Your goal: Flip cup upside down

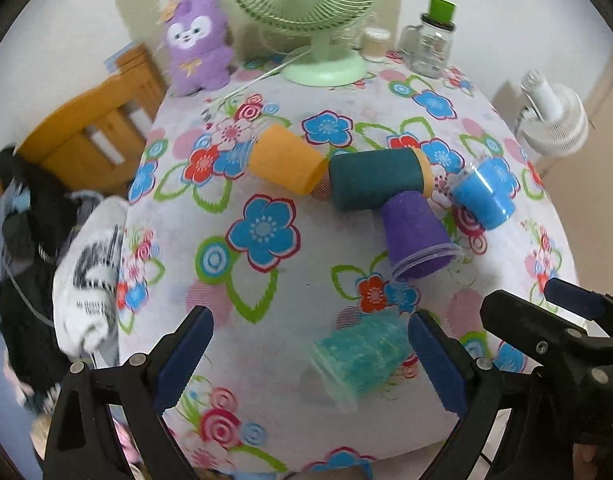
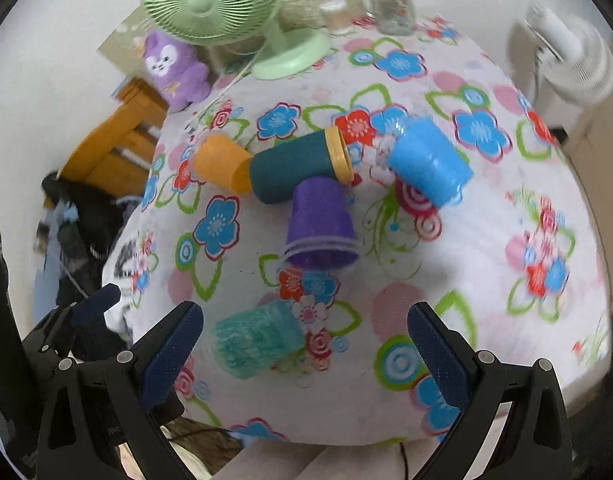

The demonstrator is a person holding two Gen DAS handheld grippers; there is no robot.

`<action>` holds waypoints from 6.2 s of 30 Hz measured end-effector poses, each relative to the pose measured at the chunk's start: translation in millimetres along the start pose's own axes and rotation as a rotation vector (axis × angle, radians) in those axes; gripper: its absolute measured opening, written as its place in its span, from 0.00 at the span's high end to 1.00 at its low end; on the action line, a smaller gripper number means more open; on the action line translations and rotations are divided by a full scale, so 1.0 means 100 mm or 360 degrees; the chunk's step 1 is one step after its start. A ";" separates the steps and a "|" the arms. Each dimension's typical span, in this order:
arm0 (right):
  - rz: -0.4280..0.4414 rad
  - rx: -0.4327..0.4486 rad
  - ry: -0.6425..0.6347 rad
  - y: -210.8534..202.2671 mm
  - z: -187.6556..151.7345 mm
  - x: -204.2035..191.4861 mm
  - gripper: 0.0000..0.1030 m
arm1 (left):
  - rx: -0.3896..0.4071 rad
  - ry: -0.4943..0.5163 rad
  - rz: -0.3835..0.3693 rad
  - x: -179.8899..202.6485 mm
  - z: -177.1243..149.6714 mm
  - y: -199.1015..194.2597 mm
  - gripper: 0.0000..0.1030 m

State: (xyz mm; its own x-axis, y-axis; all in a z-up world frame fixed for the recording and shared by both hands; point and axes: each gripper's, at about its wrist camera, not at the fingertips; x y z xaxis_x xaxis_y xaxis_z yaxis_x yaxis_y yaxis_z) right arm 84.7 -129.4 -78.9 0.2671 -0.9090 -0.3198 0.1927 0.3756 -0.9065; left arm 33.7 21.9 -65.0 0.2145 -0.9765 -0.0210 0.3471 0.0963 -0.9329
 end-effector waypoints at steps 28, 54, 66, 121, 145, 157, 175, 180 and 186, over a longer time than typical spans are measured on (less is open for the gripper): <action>-0.0178 -0.0196 0.1069 1.07 -0.37 -0.04 0.18 | -0.0224 0.0483 -0.0168 -0.49 0.17 0.94 0.04; -0.0196 0.0078 0.0448 0.35 -0.13 -0.25 0.44 | -0.0165 0.0256 -0.0233 -0.37 0.14 0.53 0.04; -0.0234 0.0355 -0.0077 -0.23 -0.04 -0.27 0.45 | -0.0020 0.0045 -0.0231 -0.20 0.04 0.04 0.04; -0.0261 0.0637 -0.0340 0.65 -0.62 -0.03 0.29 | -0.0086 -0.0048 -0.0206 -0.24 -0.57 0.95 0.04; -0.0208 0.0552 -0.0393 -0.59 -0.14 -0.24 0.10 | 0.0024 -0.0137 -0.0190 -0.16 -0.15 -0.22 0.00; -0.0209 0.0637 -0.0415 -1.07 -0.08 -0.16 0.05 | 0.0144 -0.0206 -0.0202 -0.11 -0.14 -0.71 0.00; -0.0292 0.0705 -0.0338 -1.40 -0.36 0.05 0.04 | 0.0326 -0.0266 -0.0246 0.03 -0.32 -1.09 0.00; -0.0301 0.0722 -0.0351 -1.44 -0.38 0.04 0.04 | 0.0332 -0.0243 -0.0249 0.08 -0.34 -1.10 0.00; -0.0330 0.0756 -0.0363 -1.50 -0.39 0.02 0.04 | 0.0381 -0.0194 -0.0239 0.17 -0.33 -1.18 0.00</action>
State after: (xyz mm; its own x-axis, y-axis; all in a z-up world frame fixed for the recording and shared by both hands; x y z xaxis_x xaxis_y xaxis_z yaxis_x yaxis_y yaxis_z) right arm 19.4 -194.9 46.0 0.3653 -0.9303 -0.0327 0.6524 0.2809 -0.7039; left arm -33.5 -12.2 33.2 0.2472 -0.9544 0.1675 0.5852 0.0092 -0.8109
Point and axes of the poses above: each gripper's, at about its wrist camera, not at the fingertips, and y roughly the way its jaws point, x to its right, z to its top, and after that the axes turned 2 degrees about -z, right-handed
